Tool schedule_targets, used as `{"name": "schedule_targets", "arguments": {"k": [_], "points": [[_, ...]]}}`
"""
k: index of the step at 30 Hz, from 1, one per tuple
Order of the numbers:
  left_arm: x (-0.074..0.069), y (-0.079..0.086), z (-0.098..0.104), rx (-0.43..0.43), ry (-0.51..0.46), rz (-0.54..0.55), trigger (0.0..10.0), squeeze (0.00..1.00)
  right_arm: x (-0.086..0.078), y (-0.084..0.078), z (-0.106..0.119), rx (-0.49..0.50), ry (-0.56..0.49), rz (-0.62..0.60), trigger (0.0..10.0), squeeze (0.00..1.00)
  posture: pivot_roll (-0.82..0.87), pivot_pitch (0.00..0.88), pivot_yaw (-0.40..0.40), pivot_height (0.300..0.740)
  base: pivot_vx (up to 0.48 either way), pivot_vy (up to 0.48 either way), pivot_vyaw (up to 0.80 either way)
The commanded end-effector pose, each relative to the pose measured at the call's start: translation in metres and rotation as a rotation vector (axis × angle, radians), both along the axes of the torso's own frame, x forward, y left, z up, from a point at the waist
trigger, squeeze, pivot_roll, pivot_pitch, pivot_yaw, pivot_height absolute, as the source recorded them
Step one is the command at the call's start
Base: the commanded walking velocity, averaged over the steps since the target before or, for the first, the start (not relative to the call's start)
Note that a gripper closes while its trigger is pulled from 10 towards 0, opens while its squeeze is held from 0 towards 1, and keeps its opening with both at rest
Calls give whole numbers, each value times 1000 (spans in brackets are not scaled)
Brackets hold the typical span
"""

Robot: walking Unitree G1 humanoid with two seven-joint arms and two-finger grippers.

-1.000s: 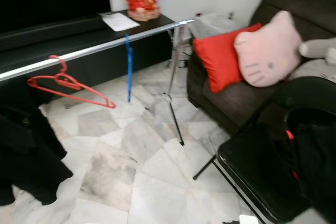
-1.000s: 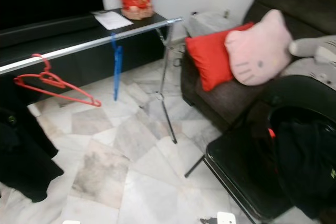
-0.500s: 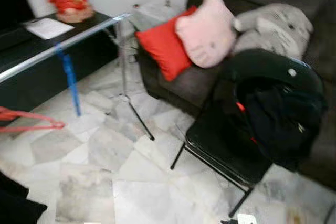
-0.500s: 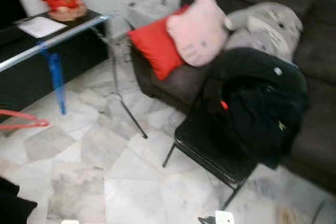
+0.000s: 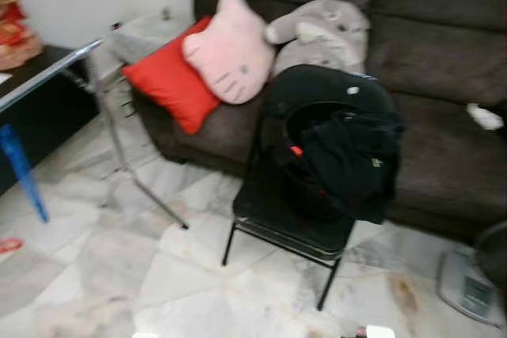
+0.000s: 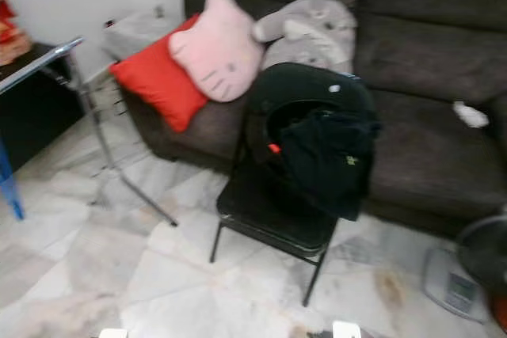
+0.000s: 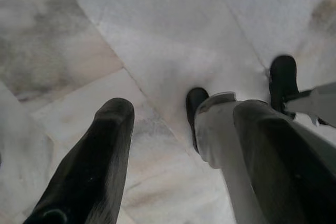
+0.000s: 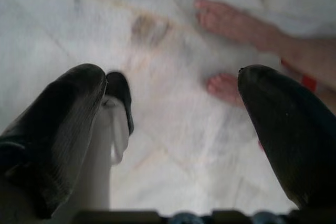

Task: Hang hanger

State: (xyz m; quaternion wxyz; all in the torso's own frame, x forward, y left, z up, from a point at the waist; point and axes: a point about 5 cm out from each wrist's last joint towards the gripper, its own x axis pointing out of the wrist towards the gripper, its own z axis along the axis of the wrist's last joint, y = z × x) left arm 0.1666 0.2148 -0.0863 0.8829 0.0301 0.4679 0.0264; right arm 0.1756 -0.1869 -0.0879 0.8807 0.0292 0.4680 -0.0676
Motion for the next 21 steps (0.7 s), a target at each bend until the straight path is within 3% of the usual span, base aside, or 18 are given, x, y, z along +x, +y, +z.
{"name": "schedule_targets", "arguments": {"k": [1, 21], "points": [[-10, 0, -4, -6, 36, 10, 10000, 0, -5, 2, -3, 5, 19, -3, 10000, 0, -1, 127, 5, 740, 0, 0, 0], [-10, -2, -5, -23, 47, 22, 10000, 0, -1, 3, -1, 28, -2, 21, 10000, 0, -2, 128, -2, 740, 0, 0, 0]]}}
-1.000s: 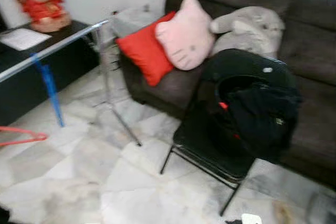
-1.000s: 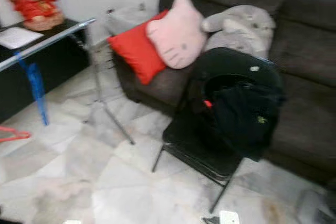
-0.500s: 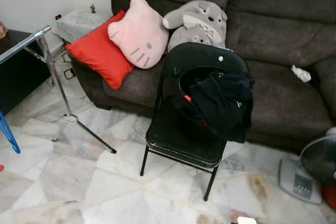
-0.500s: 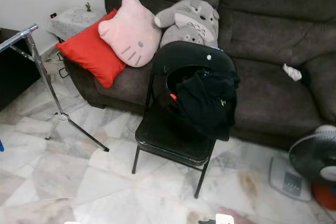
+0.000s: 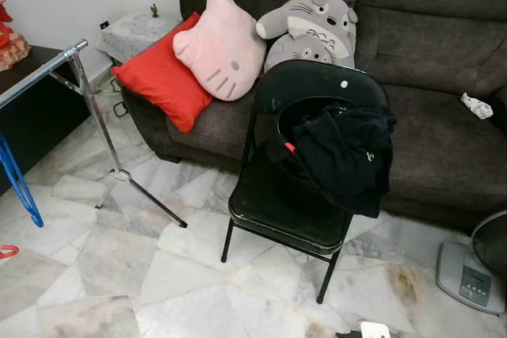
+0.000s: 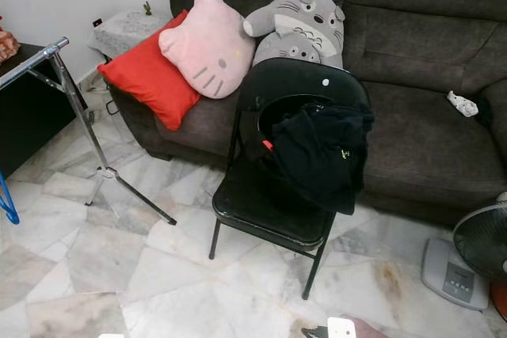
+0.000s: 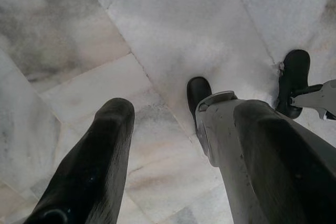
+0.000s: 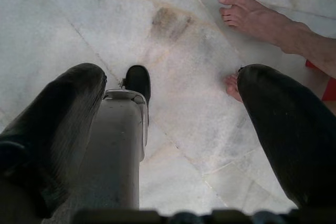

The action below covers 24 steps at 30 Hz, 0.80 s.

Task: Hang hanger

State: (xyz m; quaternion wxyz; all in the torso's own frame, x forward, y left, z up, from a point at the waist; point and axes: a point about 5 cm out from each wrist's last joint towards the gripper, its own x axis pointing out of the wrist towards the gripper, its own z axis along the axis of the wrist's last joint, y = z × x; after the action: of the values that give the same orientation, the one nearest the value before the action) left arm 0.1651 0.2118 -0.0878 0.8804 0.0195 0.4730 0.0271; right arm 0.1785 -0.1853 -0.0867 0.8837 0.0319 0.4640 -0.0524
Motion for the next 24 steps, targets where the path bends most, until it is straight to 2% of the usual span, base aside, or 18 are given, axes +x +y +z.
{"name": "schedule_targets", "arguments": {"k": [1, 10, 24], "points": [[-9, 1, -4, -4, 36, 12, 10000, 0, -4, 2, -2, 11, 9, -2, 10000, 0, -2, 128, -2, 740, 0, 0, 0], [-9, 1, -4, -12, 36, 26, 10000, 0, -4, 4, -2, 16, 9, 7, 10000, 0, -4, 132, -6, 740, 0, 0, 0], [-9, 1, -4, -38, 23, 51, 10000, 0, -14, 3, -6, 17, 33, 1, 10000, 0, -1, 128, -2, 740, 0, 0, 0]]}}
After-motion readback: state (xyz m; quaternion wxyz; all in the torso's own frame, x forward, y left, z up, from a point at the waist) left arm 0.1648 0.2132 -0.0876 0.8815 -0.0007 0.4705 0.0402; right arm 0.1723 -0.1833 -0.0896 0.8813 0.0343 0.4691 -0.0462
